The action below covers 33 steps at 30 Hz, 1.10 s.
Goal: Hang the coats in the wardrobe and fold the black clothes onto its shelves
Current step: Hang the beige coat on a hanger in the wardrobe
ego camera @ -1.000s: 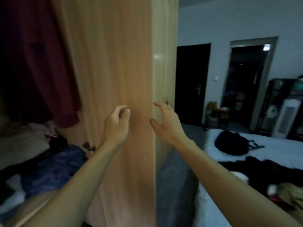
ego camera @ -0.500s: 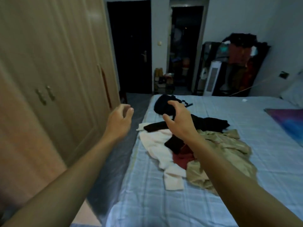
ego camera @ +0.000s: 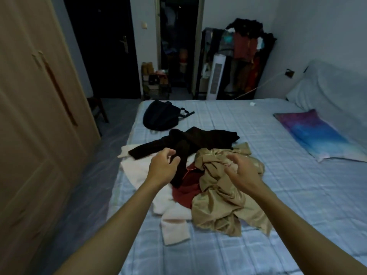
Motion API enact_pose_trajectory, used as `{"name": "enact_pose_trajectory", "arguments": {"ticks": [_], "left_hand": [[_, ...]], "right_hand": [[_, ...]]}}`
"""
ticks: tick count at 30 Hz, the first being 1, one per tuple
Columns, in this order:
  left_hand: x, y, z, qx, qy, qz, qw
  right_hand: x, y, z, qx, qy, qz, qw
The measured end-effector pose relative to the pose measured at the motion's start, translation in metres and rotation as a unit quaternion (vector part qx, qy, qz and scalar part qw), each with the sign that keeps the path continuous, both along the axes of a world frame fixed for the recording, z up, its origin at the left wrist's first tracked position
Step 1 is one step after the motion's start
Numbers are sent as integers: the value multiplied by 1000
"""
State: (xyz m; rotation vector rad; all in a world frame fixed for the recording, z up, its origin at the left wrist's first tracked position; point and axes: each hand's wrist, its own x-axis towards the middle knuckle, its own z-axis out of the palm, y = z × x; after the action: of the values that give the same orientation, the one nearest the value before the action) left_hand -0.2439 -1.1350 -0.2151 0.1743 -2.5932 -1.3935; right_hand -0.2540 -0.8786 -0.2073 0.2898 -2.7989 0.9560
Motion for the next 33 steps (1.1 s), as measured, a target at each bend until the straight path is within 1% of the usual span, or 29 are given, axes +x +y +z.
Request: {"name": "enact_pose_trajectory", "arguments": {"ticks": [3,5,8,13,19,24,27,29,33], "left_hand": [[-37,9,-32,32,-40,-13,999],[-61,12,-51,38,-70,-21,997],[-90,15,-76,46,-107,-15,993],[-137,30,-113,56,-152,0,987],[-178,87,-171,85,-207,30,974],[-220,140,-213,102,-239,47,964],[-254,161,-231,71,-242,27,967],[-280,167,-235,44,-231,-4,972],[-337,166,-248,-32,-181,-75,980]], "right_hand": [[-31,4,-20,25,-38,-1,999],[-55,5,-32,41,-61,-3,997],[-88,7,-52,46,-75,-5,996],[-149,21,-87,55,-111,22,992],[-240,54,-137,82,-153,74,982],[-311,92,-185,76,-178,84,977],[-333,117,-211,62,-186,39,980],[-341,127,-228,65,-217,4,974],[-342,128,-257,68,-289,-28,955]]}}
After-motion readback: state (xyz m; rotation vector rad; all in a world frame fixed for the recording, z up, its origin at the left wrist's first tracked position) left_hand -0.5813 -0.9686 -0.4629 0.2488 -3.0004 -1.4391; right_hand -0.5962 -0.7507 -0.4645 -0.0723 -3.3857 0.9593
